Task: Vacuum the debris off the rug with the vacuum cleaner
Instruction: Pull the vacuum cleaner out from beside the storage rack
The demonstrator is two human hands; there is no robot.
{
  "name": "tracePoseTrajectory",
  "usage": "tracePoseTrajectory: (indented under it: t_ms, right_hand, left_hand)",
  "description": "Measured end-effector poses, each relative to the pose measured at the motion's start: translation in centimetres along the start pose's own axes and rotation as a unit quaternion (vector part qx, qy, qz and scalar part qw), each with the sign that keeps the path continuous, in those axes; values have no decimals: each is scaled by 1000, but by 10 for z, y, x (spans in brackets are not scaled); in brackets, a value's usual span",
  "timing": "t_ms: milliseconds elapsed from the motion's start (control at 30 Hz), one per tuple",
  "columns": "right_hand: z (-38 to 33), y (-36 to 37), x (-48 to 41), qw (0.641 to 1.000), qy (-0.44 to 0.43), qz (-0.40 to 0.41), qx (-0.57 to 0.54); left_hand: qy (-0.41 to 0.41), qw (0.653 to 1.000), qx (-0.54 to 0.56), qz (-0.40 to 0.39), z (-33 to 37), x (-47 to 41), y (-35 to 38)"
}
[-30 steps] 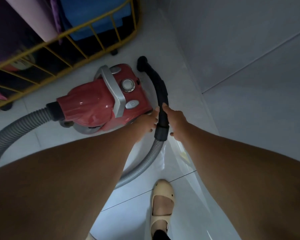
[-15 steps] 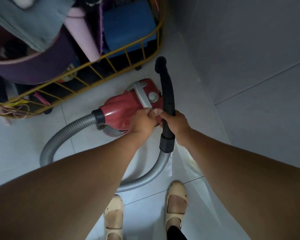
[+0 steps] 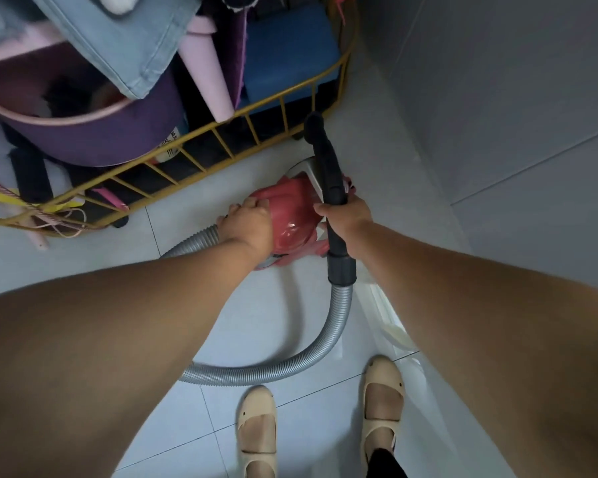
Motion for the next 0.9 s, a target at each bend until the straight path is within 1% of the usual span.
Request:
tracePoseTrajectory:
  t_ms: [67, 200, 267, 400, 500, 567, 700, 767, 900]
  right_hand:
    - [1, 7, -1, 1000, 5, 9, 7]
    - [11, 17, 4, 996, -1, 62, 57]
    - [18, 18, 9, 995, 16, 70, 75]
    - [47, 21, 34, 988, 61, 109, 89]
    - [73, 27, 55, 989, 91, 102, 58]
    - [89, 34, 68, 988, 122, 96, 27]
    - [122, 47, 98, 973, 193, 64, -111]
    - [136, 52, 111, 961, 220, 42, -159]
    - [159, 56, 134, 951, 221, 34, -212]
  left_hand:
    - [22, 999, -40, 0, -3, 1, -1]
    - [38, 995, -93, -16, -7, 3, 0]
    - [34, 994, -101, -32, -11, 5, 5]
    - [76, 986, -141, -52, -31, 12, 20]
    - [117, 975, -182, -57, -37, 20, 31]
    - [126, 967, -212, -65, -36, 28, 39]
    - [117, 957, -258, -64, -26, 49, 58]
    - [118, 955, -267, -58, -26, 58, 68]
    - [138, 948, -281, -61, -27, 72, 78]
Point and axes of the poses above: each hand's wrist, its own x-axis away from the middle knuckle, its own y-axis out of the palm, z = x × y, the point moved 1 cm from there along -x, towards the middle knuckle, and after that the axes turned 13 degrees about x, right-handed, at the moved point
